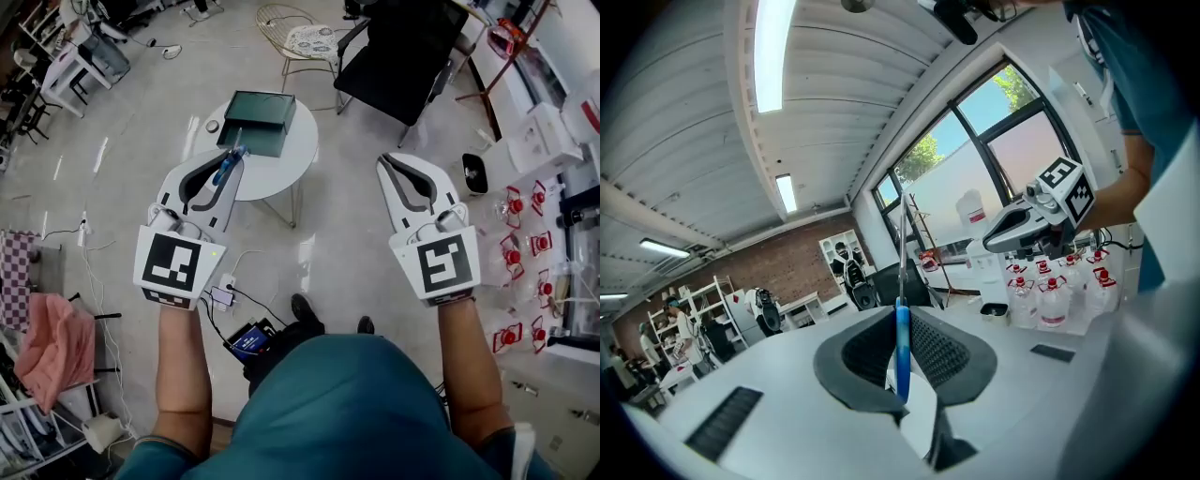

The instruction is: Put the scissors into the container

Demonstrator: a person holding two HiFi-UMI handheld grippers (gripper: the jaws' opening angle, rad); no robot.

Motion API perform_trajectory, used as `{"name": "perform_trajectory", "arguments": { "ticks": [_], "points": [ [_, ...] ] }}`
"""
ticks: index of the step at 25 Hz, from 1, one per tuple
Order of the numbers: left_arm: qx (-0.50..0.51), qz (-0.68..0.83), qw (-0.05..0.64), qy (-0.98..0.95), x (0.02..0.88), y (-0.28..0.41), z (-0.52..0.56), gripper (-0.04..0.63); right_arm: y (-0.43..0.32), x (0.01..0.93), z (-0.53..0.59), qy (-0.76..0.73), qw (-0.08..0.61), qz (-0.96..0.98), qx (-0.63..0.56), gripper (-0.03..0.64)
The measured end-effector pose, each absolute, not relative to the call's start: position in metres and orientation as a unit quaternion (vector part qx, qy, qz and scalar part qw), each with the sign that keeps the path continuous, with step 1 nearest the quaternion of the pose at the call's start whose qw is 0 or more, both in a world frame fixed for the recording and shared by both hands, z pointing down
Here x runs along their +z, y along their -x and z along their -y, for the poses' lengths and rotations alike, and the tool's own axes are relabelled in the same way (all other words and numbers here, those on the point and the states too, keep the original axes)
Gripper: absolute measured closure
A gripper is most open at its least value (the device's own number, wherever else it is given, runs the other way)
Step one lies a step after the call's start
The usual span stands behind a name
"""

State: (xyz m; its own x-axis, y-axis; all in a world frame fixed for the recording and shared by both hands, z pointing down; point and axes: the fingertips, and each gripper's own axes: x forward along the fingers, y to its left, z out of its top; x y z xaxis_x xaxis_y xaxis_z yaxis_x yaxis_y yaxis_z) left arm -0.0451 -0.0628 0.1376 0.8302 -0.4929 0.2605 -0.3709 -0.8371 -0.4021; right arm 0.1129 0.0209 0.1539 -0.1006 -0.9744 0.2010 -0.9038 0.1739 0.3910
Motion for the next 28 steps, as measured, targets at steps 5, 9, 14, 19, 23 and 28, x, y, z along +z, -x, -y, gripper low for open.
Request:
{"name": "perform_trajectory", "arguments": {
  "ticks": [5, 9, 14, 19, 23, 28],
  "points": [
    [-0.170, -0.226, 0.168, 0.944, 0.137, 0.059, 0.093, 0.540, -0.098, 0.149, 0.004, -0.640, 0.218, 0.731, -0.093, 0.578],
    [-0.159, -0.225, 0.168, 0.946, 0.132, 0.079, 0.114, 0.540, -0.079, 0.141, 0.027, -0.641, 0.223, 0.728, -0.099, 0.578],
    [-0.150, -0.235, 0.167, 0.946, 0.126, 0.114, 0.143, 0.540, -0.047, 0.128, 0.061, -0.637, 0.222, 0.729, -0.115, 0.578],
    [-0.148, -0.263, 0.159, 0.940, 0.125, 0.148, 0.166, 0.540, -0.015, 0.128, 0.099, -0.612, 0.224, 0.749, -0.120, 0.578],
    [-0.157, -0.293, 0.160, 0.929, 0.126, 0.169, 0.182, 0.540, 0.004, 0.133, 0.132, -0.590, 0.215, 0.769, -0.119, 0.578],
    [-0.173, -0.335, 0.161, 0.912, 0.121, 0.190, 0.194, 0.540, 0.022, 0.132, 0.162, -0.548, 0.199, 0.800, -0.140, 0.578]
  ]
}}
